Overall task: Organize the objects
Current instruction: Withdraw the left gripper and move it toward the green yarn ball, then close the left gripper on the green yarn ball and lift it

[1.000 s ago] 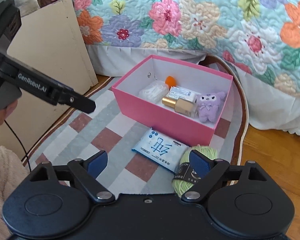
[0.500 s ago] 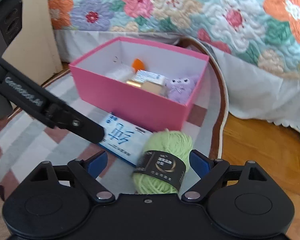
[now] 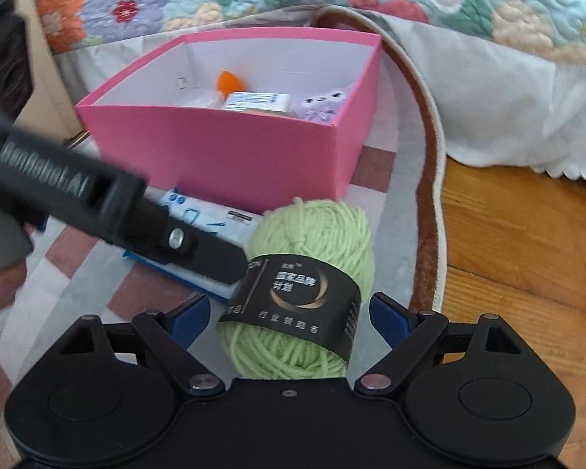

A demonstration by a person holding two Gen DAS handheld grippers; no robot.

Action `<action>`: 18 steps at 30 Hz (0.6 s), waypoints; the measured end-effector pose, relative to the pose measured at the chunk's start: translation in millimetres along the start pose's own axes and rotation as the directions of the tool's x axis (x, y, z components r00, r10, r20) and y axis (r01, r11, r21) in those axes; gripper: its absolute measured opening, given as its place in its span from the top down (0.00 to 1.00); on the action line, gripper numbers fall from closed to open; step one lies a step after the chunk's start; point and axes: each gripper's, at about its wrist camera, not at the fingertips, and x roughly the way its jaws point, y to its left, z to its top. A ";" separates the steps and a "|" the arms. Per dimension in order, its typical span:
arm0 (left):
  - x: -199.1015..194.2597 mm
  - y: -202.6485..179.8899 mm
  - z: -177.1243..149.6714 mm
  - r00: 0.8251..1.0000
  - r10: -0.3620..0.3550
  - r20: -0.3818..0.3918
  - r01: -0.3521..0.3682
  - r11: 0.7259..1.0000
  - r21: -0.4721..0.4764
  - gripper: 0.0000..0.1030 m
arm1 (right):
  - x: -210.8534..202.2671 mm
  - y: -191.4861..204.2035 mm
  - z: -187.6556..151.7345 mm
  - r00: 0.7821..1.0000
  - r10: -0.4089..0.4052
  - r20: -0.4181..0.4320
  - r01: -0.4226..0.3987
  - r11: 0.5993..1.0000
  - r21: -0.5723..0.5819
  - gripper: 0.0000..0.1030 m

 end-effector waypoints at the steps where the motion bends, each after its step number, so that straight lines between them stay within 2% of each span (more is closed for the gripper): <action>1: 3.4 0.3 -0.2 1.000 -0.011 -0.003 0.011 1.000 -0.006 0.19 | 1.2 -0.6 0.3 1.000 0.014 -0.005 -0.014 1.000 0.012 0.11; 3: 11.3 -0.9 -2.4 1.000 -0.029 -0.011 0.028 0.999 -0.019 0.23 | 4.4 -0.7 -0.6 1.000 0.026 -0.016 -0.026 0.999 0.019 0.11; 5: 16.8 -2.3 -5.0 0.999 -0.047 -0.009 0.046 0.999 -0.024 0.24 | 8.1 -0.9 -1.6 1.000 0.016 -0.027 -0.015 1.000 0.016 0.11; 8: 21.6 -1.0 -7.6 0.996 -0.085 -0.001 0.085 0.995 -0.056 0.32 | 12.7 -6.7 -2.5 0.999 0.017 -0.046 -0.015 0.999 0.042 0.14; 9: 23.7 0.4 -8.4 0.994 -0.107 -0.007 0.106 0.992 -0.075 0.38 | 14.0 -9.7 -2.7 0.998 0.020 -0.053 -0.017 0.998 0.055 0.15; 10: 24.2 0.9 -9.1 0.992 -0.127 -0.015 0.125 0.988 -0.091 0.46 | 15.4 -11.5 -2.6 0.998 0.008 -0.063 -0.004 0.998 0.058 0.21; 14: 16.7 -7.2 -13.5 0.992 -0.128 -0.009 0.127 0.990 -0.055 0.50 | 10.1 -6.3 0.6 0.996 0.002 -0.086 -0.002 1.000 0.004 0.30; 18: 3.2 -9.8 -19.7 0.992 -0.120 -0.024 0.119 0.991 -0.057 0.51 | 0.9 2.4 0.4 0.995 0.016 -0.100 -0.018 1.000 -0.013 0.32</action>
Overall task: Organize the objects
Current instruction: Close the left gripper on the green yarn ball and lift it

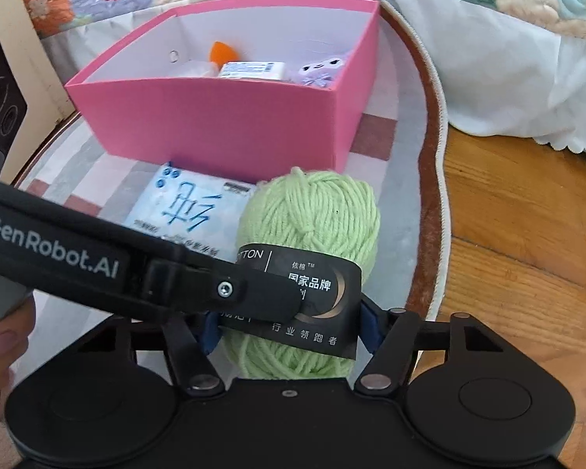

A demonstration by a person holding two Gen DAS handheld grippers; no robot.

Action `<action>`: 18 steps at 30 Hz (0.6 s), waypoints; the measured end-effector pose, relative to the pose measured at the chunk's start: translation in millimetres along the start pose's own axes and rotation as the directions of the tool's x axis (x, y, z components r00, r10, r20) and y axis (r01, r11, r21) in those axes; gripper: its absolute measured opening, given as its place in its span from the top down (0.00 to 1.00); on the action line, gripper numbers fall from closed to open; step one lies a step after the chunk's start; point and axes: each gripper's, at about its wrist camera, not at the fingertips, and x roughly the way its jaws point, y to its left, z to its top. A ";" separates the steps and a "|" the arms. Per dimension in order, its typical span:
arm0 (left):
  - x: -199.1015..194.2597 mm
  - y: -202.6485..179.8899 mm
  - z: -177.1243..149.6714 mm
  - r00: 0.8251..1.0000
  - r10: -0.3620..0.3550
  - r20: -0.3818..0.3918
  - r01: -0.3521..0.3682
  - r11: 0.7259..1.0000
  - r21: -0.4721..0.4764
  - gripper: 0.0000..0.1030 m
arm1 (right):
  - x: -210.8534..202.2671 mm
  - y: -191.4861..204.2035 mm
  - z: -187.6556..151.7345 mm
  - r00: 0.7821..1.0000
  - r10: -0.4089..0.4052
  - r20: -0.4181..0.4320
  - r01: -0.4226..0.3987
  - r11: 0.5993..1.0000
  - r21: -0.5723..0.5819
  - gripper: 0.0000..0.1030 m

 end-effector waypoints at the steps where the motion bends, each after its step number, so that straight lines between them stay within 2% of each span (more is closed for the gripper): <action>1: -4.4 -0.1 -2.6 1.000 0.000 -0.006 0.000 1.000 -0.004 0.51 | -3.1 4.4 -1.0 1.000 0.003 -0.003 -0.004 1.000 -0.014 0.33; 10: -48.5 5.8 -18.4 0.997 0.028 -0.075 -0.034 0.996 -0.086 0.51 | -23.2 47.3 -3.8 0.998 0.046 -0.036 -0.052 0.985 -0.162 0.34; 14: -76.6 13.6 -27.5 0.998 0.030 -0.062 -0.038 0.990 -0.134 0.51 | -31.7 66.3 1.7 0.994 0.091 -0.057 -0.101 0.971 -0.219 0.34; 18: -102.0 15.1 -35.4 0.995 0.079 -0.056 -0.086 0.985 -0.147 0.51 | -36.1 85.4 6.0 0.989 0.132 -0.069 -0.144 0.963 -0.227 0.35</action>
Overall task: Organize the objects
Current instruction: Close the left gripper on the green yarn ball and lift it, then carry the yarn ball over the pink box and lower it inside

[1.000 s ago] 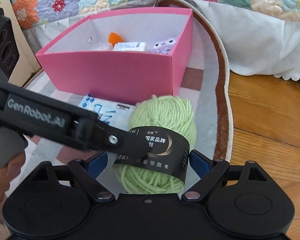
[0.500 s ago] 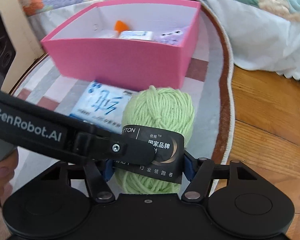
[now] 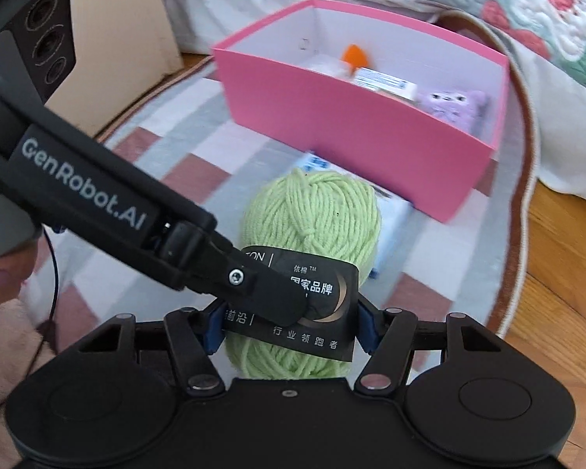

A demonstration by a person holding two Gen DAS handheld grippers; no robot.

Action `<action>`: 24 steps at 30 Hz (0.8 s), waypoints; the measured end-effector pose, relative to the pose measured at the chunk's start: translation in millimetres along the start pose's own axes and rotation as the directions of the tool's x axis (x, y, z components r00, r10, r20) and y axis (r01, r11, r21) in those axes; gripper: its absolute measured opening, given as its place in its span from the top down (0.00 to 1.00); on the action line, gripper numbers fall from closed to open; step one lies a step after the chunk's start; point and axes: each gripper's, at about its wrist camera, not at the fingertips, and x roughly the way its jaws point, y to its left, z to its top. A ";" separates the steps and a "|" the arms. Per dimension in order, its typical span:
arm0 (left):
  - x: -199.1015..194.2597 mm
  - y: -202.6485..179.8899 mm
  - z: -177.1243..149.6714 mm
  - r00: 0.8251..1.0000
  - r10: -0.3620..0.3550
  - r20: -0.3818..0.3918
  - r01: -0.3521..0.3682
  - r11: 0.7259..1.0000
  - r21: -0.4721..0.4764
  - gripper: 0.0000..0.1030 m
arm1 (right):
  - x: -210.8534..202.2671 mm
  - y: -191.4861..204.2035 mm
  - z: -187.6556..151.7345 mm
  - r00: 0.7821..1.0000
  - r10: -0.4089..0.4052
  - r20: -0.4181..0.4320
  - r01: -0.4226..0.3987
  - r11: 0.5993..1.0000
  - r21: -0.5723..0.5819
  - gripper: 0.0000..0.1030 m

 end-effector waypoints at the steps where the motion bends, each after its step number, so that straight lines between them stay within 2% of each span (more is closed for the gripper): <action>1: -5.6 1.3 -1.7 1.000 0.012 -0.003 -0.012 1.000 -0.005 0.51 | 0.1 6.4 1.5 1.000 0.009 -0.005 -0.009 1.000 -0.007 0.35; 7: -33.4 18.2 -5.4 0.997 0.043 -0.059 -0.046 0.998 -0.051 0.48 | 0.2 32.7 13.7 0.995 0.080 -0.068 -0.082 0.996 -0.027 0.35; 9: -44.0 18.8 -5.2 0.997 0.060 -0.055 -0.062 0.997 -0.043 0.48 | -2.6 42.5 16.4 0.994 0.089 -0.070 -0.092 0.995 -0.046 0.36; 16: -96.7 1.8 5.8 0.995 0.095 0.040 -0.097 0.995 0.035 0.48 | -27.4 58.8 46.0 0.992 0.128 0.020 -0.125 0.986 -0.108 0.36; 20: -124.9 -16.2 16.7 0.987 0.106 0.121 -0.119 0.988 0.101 0.48 | -47.4 68.5 69.2 0.990 0.103 0.092 -0.088 0.984 -0.154 0.36; 24: -146.2 -31.2 31.0 0.982 0.111 0.152 -0.135 0.979 0.156 0.47 | -68.5 76.9 88.4 0.988 0.072 0.136 -0.044 0.979 -0.198 0.36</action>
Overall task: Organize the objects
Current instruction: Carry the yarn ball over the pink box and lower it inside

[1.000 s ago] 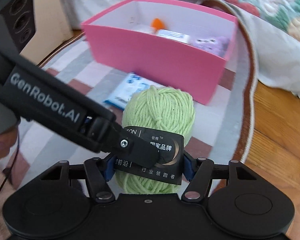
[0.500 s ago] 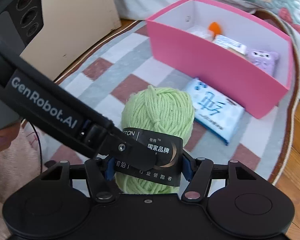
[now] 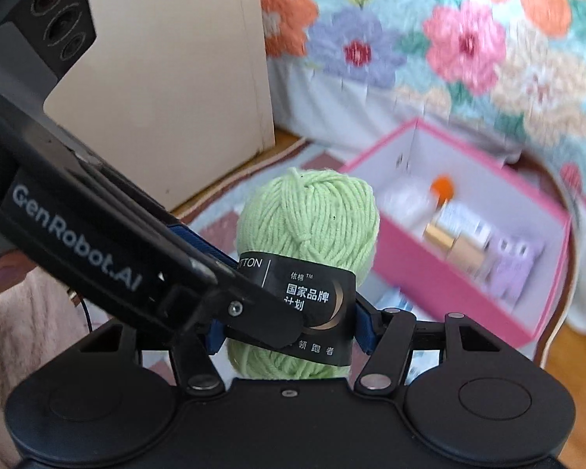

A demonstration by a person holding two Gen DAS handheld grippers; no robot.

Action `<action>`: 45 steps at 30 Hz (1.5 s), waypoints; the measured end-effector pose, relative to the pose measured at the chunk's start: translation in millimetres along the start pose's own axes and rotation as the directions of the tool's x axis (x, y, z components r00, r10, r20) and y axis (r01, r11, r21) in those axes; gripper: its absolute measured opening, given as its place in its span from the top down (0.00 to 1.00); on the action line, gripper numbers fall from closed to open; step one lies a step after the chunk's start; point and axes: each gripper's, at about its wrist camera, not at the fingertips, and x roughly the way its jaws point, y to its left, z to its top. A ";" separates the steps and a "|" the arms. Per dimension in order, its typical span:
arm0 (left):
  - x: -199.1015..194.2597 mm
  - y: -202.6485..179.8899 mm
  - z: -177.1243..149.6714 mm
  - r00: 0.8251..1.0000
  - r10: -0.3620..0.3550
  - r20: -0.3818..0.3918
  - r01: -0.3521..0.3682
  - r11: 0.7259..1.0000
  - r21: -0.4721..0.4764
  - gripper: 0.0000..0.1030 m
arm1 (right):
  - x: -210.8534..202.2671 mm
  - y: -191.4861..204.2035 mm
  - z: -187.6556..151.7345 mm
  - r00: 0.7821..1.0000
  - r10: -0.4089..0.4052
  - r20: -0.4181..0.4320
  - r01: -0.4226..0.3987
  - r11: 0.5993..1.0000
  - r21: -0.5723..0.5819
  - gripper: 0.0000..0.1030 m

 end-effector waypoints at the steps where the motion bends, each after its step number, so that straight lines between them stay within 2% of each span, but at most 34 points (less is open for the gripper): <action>1: -2.8 -1.4 5.1 1.000 0.000 0.005 0.000 1.000 0.009 0.46 | -3.1 -0.6 4.6 1.000 -0.008 0.009 0.008 1.000 -0.008 0.36; 6: -3.6 -6.3 36.6 0.999 0.037 0.036 -0.039 0.998 0.041 0.36 | -5.0 -14.3 31.5 0.997 -0.015 0.071 0.020 0.997 -0.070 0.36; 10: 8.3 4.4 66.7 0.996 0.064 0.055 -0.065 0.998 0.011 0.35 | 11.3 -27.7 52.3 0.990 -0.026 0.136 0.048 0.987 -0.155 0.36; 14: 30.2 12.2 97.7 0.995 0.084 0.055 -0.085 0.996 0.002 0.35 | 30.3 -62.5 67.2 0.984 0.001 0.181 0.017 0.995 -0.097 0.36; 19: 69.3 22.6 122.5 0.994 0.100 0.041 -0.100 0.995 -0.009 0.35 | 59.4 -97.0 65.3 0.980 0.002 0.199 -0.003 1.000 0.007 0.36; 21: 85.2 28.9 129.8 0.997 0.077 0.029 -0.076 0.997 -0.030 0.35 | 71.2 -110.8 65.6 0.984 -0.002 0.179 -0.004 0.999 0.034 0.36; 24: 110.8 40.5 139.6 1.000 -0.002 -0.013 0.001 0.994 -0.110 0.35 | 82.1 -133.7 65.1 0.993 0.004 0.117 -0.012 0.998 0.064 0.36; 26: 129.1 44.2 144.4 0.998 -0.052 -0.040 0.046 0.989 -0.143 0.35 | 87.3 -147.8 64.5 0.998 0.013 0.064 -0.016 0.999 0.045 0.37; 28: 144.9 44.5 147.0 0.995 -0.074 -0.071 0.062 0.985 -0.164 0.35 | 92.7 -161.6 64.2 0.999 0.043 0.013 -0.043 0.999 0.025 0.37; 31: 165.4 45.5 148.9 0.991 -0.081 -0.103 0.060 0.980 -0.190 0.35 | 103.6 -183.8 62.0 0.992 0.116 -0.043 -0.116 0.993 -0.005 0.37; 35: 183.1 54.8 149.9 0.984 -0.097 -0.147 0.058 0.967 -0.248 0.35 | 120.8 -201.0 56.0 0.978 0.185 -0.091 -0.180 0.982 0.058 0.37; 39: 185.5 66.8 149.8 0.982 -0.099 -0.160 0.055 0.964 -0.261 0.31 | 133.7 -209.8 47.1 0.967 0.235 -0.095 -0.222 0.966 0.135 0.37; 40: 184.9 67.3 151.0 0.983 -0.097 -0.156 0.054 0.965 -0.257 0.27 | 138.0 -212.1 44.1 0.965 0.242 -0.100 -0.224 0.961 0.161 0.37; 45: 183.4 70.6 157.2 0.993 -0.013 -0.119 -0.014 0.975 -0.220 0.28 | 153.6 -217.9 32.6 0.953 0.274 -0.126 -0.241 0.943 0.227 0.37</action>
